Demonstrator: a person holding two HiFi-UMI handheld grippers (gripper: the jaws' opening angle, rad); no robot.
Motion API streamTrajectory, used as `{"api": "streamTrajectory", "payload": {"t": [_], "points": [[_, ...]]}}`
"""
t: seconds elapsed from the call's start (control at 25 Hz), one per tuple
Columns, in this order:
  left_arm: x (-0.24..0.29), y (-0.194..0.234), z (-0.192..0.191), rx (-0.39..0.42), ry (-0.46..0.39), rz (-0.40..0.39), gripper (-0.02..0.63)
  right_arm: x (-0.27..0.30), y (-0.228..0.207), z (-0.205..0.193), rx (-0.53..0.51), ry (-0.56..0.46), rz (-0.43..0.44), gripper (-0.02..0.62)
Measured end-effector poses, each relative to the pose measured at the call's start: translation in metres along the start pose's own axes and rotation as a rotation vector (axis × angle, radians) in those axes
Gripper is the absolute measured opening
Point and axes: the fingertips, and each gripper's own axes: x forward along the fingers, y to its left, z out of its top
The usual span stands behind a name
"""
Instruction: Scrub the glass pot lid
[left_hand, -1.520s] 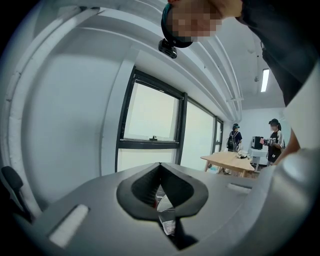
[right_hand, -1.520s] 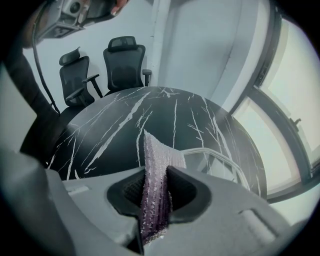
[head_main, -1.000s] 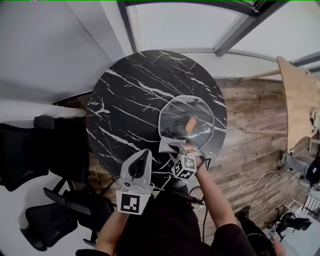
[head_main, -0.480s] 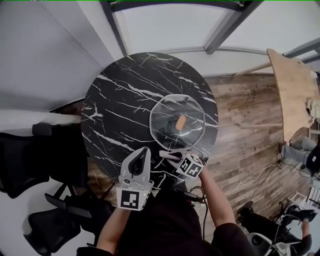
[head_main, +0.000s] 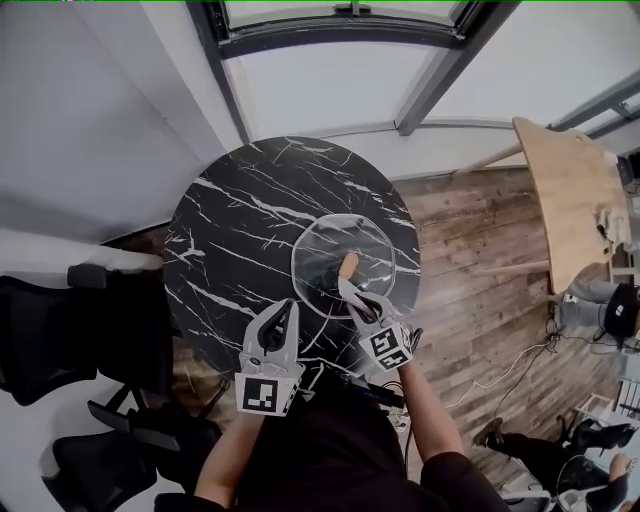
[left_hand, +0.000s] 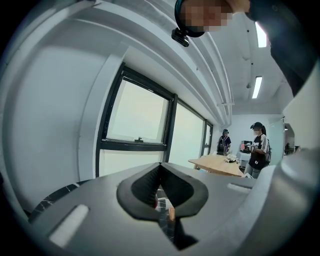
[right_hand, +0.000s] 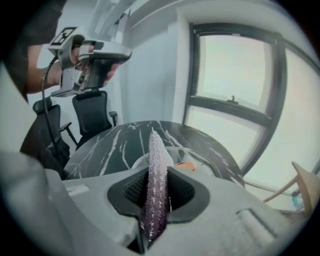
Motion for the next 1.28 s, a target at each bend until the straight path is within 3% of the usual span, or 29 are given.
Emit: {"api": "streamTrajectory", "payload": {"t": [0.12, 0.28, 0.56, 0.76, 1.08, 1.16, 1.28], "points": [[0.002, 0.0, 0.002, 0.008, 0.003, 0.007, 0.003, 0.001, -0.036, 0.008, 0.035, -0.01, -0.114, 0.072], [0.004, 0.003, 0.003, -0.004, -0.007, 0.032, 0.003, 0.021, -0.068, 0.016, -0.063, 0.018, -0.195, 0.072], [0.002, 0.008, -0.001, 0.001, 0.015, 0.052, 0.003, 0.057, -0.074, 0.008, -0.188, 0.094, -0.181, 0.072], [0.0, 0.015, -0.002, -0.001, 0.017, 0.061, 0.003, 0.063, -0.067, -0.001, -0.222, 0.128, -0.181, 0.072], [-0.005, 0.021, -0.003, 0.011, 0.021, 0.055, 0.003, 0.063, -0.049, -0.008, -0.522, 0.202, -0.212, 0.074], [-0.008, 0.021, -0.003, 0.011, 0.018, 0.053, 0.003, 0.064, -0.039, -0.01, -0.521, 0.201, -0.194, 0.074], [-0.013, 0.022, -0.001, 0.007, 0.011, 0.051, 0.003, 0.065, -0.028, -0.013, -0.425, 0.186, -0.162, 0.074]]}}
